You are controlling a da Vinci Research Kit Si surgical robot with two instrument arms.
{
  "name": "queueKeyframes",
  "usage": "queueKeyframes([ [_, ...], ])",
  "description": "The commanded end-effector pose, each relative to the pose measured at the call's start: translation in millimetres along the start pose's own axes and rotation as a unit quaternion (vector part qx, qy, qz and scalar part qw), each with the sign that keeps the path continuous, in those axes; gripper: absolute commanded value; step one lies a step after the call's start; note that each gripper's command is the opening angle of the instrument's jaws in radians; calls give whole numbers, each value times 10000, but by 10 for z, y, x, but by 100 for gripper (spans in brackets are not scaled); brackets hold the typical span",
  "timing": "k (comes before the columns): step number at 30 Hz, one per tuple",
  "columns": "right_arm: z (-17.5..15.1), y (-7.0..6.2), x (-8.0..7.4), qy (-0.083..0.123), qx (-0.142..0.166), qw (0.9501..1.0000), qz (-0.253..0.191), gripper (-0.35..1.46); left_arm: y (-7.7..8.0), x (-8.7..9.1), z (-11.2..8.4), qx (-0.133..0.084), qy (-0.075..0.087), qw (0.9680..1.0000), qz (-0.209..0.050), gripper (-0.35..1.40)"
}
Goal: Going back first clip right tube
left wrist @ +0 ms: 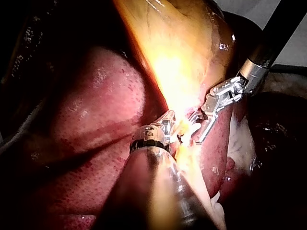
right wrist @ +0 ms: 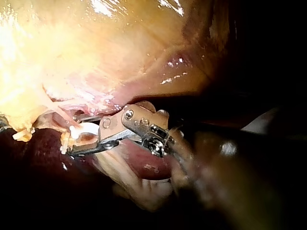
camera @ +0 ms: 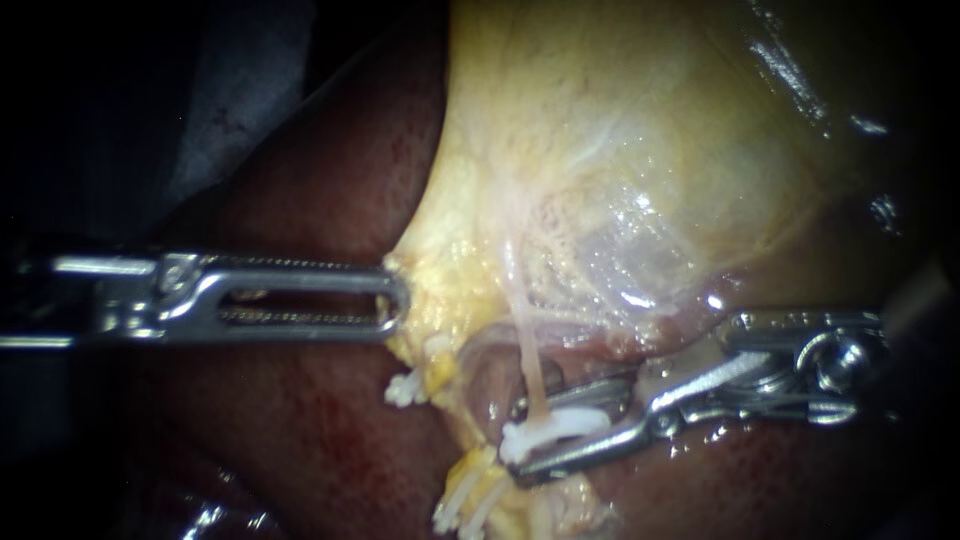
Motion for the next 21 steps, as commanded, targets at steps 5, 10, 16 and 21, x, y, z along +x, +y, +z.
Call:
queueKeyframes([
  [5, -8, -4, 4, 17, 8, 10000, -6, 45, 1, 0, 0, 0, 0, 10000, 0, -35],
  [10, -30, -15, 14, 98, -42, 9999, -68, 44, 2, -1, 0, 1, 1, 10000, 1, -35],
  [16, -57, -24, 36, 218, -131, 9994, -250, 44, 2, -1, 1, 1, 1, 10000, 1, -35],
  [21, -84, -32, 50, 318, -223, 9985, -392, 44, 3, -1, 1, 0, 0, 10000, 3, -35],
])
